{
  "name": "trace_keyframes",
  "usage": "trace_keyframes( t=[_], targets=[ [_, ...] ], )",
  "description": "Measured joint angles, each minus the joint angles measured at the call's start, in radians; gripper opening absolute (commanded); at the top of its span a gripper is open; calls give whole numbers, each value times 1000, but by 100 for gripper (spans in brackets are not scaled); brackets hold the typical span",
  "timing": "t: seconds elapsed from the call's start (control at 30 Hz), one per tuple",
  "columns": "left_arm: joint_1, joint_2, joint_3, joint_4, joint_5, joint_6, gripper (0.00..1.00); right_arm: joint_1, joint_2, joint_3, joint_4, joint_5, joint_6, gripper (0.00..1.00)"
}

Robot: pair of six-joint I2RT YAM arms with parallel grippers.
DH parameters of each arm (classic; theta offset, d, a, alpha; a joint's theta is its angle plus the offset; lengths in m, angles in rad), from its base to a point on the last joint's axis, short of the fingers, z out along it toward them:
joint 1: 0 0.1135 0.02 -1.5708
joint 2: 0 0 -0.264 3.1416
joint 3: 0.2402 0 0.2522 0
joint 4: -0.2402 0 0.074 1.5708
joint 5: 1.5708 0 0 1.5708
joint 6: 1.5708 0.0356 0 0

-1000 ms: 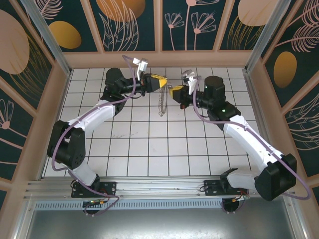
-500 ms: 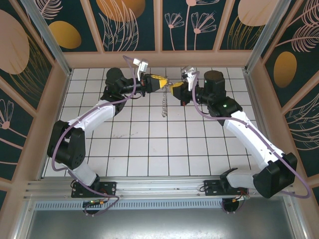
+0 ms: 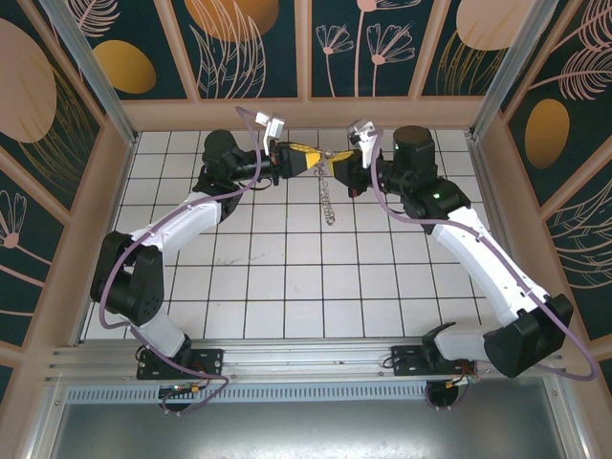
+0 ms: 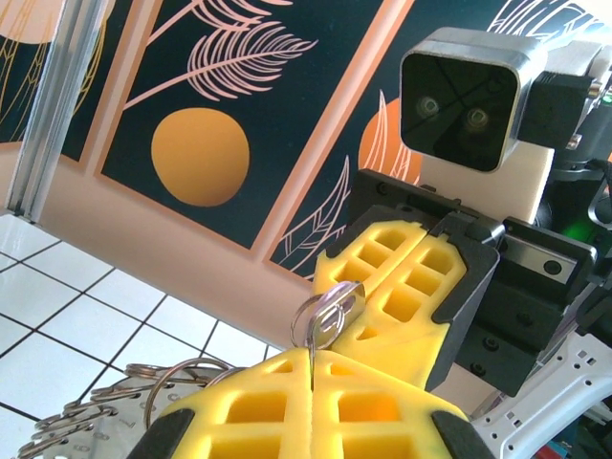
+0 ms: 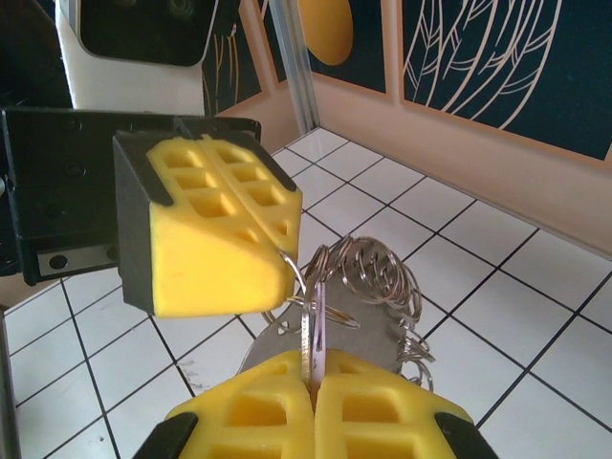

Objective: Put the keys on the keyring

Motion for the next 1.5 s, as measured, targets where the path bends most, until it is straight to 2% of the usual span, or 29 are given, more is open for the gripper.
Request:
trace_keyframes(
  t=[0.63,1.1,1.5],
  targets=[
    [3,0,0,-14,-19,7,0,26,103,166,-140,80,-80,0],
    [3,0,0,-21,-34,8,0,39,76,137,-159,172,-102,0],
    [2,0,0,-21,-30,8,0,39,66,106,-147,164,-97,0]
  ],
)
